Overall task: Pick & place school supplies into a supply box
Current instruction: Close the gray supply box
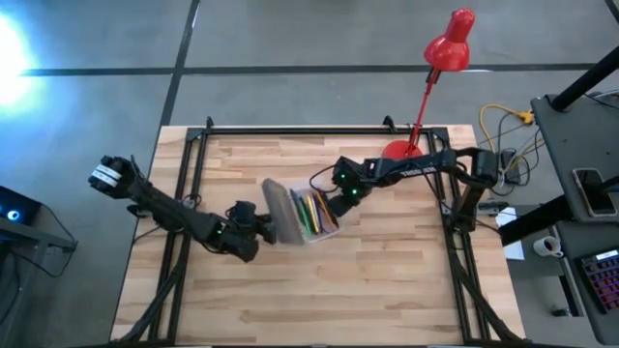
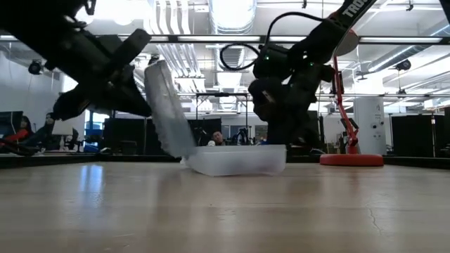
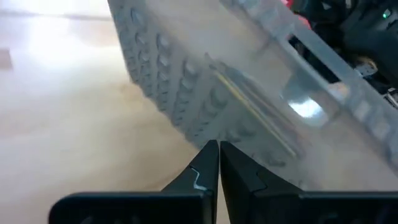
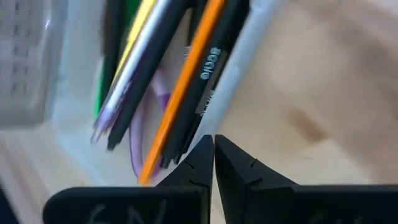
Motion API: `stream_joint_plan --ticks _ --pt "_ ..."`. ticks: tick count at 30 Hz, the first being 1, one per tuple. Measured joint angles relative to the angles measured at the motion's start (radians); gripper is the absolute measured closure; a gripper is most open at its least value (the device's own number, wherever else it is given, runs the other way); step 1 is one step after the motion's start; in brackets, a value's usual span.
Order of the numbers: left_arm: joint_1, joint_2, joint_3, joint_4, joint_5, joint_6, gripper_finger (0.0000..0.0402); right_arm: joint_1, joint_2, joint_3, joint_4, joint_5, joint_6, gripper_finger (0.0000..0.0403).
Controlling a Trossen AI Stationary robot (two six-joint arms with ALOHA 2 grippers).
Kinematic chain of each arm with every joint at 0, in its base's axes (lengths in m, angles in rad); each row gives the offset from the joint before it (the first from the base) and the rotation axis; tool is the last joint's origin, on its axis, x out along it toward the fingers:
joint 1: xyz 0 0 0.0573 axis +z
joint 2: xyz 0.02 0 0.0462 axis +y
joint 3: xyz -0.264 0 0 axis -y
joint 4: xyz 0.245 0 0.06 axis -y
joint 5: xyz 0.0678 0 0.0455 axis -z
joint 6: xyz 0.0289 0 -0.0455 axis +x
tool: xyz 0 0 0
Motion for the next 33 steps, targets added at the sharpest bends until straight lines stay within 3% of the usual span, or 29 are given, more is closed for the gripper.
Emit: stream_joint_plan --ticks 9,22,31,33 --pt "0.060 0.000 0.040 0.039 0.001 0.175 0.0401 0.061 0.000 0.001 0.108 -0.045 0.004 0.0394" --pt "0.121 0.000 0.035 0.188 0.055 0.360 0.0402 0.086 0.000 0.000 0.097 -0.018 0.006 0.0394" --pt "0.165 0.008 0.023 0.200 0.095 0.393 0.0402 0.085 -0.105 -0.002 -0.058 0.203 -0.043 0.0394" --pt "0.187 0.001 0.019 0.207 0.150 0.399 0.0402 0.076 -0.139 -0.003 -0.081 0.195 -0.053 0.0394"
